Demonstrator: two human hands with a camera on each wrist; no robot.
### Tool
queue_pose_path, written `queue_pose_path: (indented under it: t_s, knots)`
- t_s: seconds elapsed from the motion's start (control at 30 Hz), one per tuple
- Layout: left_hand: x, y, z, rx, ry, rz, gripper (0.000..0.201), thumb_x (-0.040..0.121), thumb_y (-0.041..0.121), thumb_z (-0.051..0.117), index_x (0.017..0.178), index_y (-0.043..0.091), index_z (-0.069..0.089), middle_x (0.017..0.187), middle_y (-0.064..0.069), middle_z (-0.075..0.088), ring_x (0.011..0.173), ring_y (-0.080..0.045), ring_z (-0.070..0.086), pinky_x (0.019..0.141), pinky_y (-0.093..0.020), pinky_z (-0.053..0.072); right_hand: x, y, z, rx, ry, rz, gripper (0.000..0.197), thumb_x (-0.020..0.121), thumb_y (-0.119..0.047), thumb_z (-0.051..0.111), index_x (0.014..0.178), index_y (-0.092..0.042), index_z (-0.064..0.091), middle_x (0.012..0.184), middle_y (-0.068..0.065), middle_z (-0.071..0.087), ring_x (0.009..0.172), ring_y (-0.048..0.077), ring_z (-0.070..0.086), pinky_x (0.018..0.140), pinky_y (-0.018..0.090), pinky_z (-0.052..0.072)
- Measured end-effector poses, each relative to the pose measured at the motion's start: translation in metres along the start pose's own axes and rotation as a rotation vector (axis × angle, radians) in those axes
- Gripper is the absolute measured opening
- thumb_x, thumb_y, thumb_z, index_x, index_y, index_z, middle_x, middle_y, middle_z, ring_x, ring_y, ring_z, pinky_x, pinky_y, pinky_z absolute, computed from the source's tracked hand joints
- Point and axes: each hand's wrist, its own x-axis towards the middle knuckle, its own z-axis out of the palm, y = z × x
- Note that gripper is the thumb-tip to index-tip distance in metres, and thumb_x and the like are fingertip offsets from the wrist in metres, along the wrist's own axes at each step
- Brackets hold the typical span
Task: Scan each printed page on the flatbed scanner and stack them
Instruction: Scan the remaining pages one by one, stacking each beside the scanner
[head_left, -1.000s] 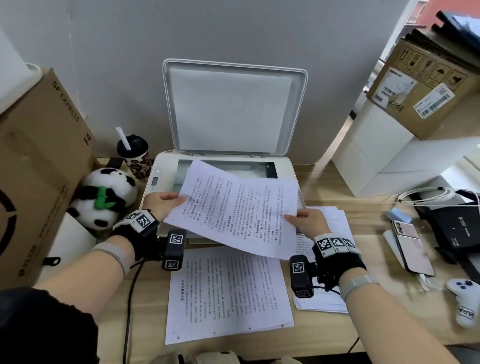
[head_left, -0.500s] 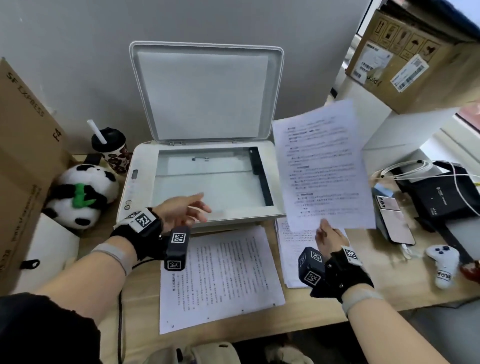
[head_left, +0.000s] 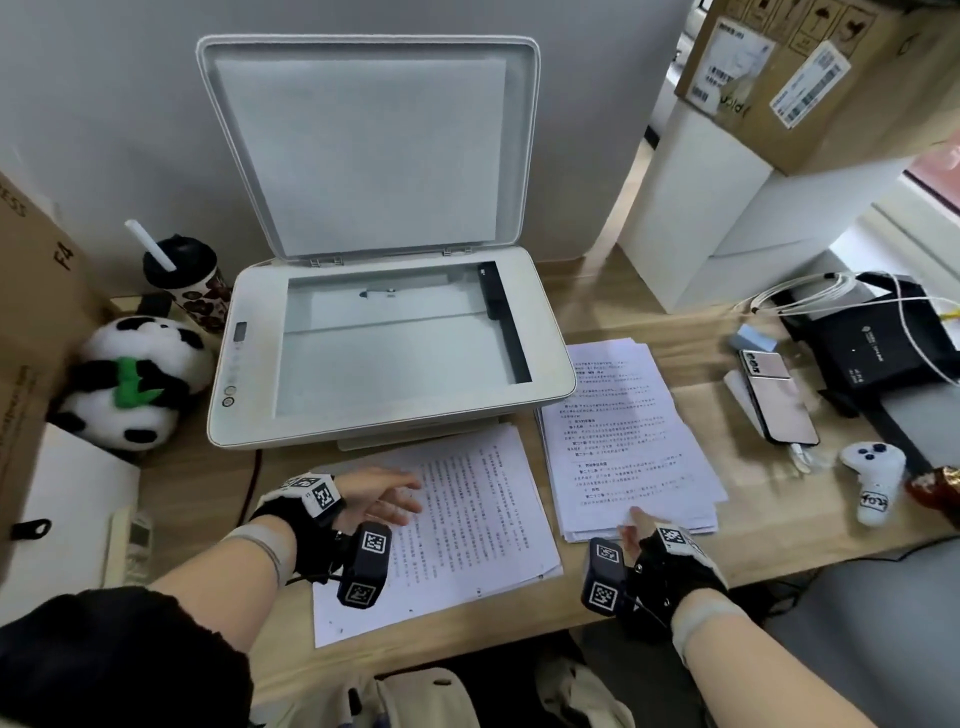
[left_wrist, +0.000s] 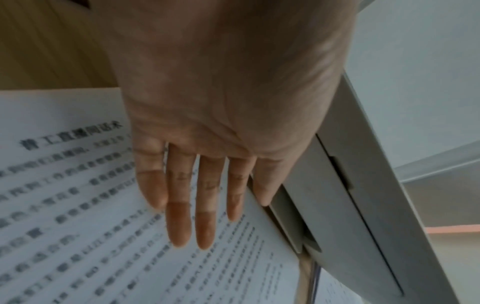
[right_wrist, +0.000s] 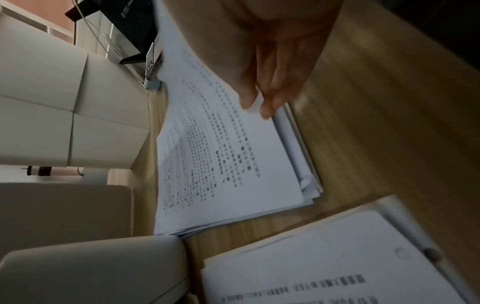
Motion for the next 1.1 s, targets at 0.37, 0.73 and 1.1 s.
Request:
queue_pose_path:
  t_s: [0.37,0.73,1.1]
  knots:
    - [0.020,-0.035,-0.026,-0.162,0.387,-0.070,0.020,0.095,0.016,0.050,0.079,0.009,0.059,0.053,-0.004,0.065,0.042,-0.014,0.056,0.047,-0.020,0.041,-0.026,-0.019,0.051,-0.205,0.164,-0.093,0.036,0.092,-0.029,0.056,0.072,0.001,0.057,0.063,0.013,0.057,0.056,0.027,0.054,0.062,0.036,0.048]
    - [0.009,-0.072,-0.063,-0.166,0.510,-0.111,0.027,0.094,0.009,0.045,0.067,0.005,0.047,0.067,-0.013,0.048,0.059,-0.025,0.044,0.061,-0.029,0.034,-0.043,-0.027,0.121,-0.535,-0.209,-0.047,0.033,0.089,0.002,0.048,0.057,-0.005,0.044,0.046,0.006,0.042,0.037,0.016,0.036,0.048,0.022,0.032]
    - [0.005,-0.065,-0.050,-0.152,0.427,-0.039,0.019,0.093,-0.005,0.044,0.106,-0.012,0.056,0.103,-0.024,0.056,0.079,-0.027,0.060,0.061,-0.029,0.045,-0.048,-0.028,0.134,-1.120,-0.123,-0.201,0.039,0.087,-0.033,0.062,0.060,-0.021,0.037,0.049,-0.008,0.047,0.047,0.003,0.042,0.047,0.014,0.035]
